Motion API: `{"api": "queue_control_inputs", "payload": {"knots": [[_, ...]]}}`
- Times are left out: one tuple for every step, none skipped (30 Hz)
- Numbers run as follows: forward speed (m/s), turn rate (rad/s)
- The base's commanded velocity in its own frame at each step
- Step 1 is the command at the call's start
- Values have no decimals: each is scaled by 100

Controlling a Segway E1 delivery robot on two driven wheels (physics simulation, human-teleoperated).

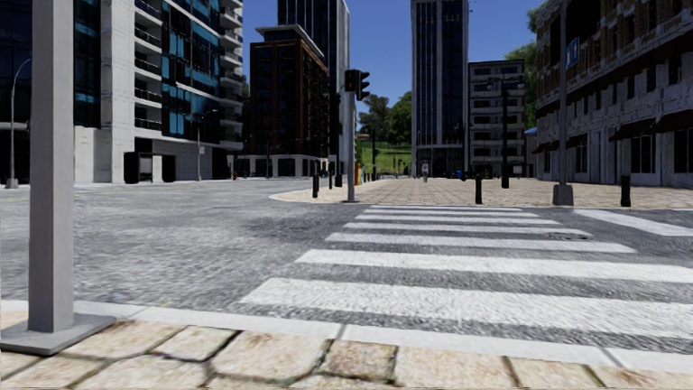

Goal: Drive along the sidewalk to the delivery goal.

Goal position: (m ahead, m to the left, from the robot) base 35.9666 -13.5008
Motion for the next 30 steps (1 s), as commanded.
{"api": "queue_control_inputs", "payload": {"knots": [[173, -81], [173, -81], [173, -81], [173, -75], [173, -58], [173, -50], [173, -45], [173, -45], [173, -36], [173, -29], [173, -9], [173, -2], [173, -1], [173, 0], [173, 0], [173, 0], [173, 0], [173, 0], [173, 0], [173, 0], [173, 0], [173, 0], [173, 0], [173, -2], [173, -45], [173, -45], [173, -73], [173, -82], [173, -37], [173, 0]]}}
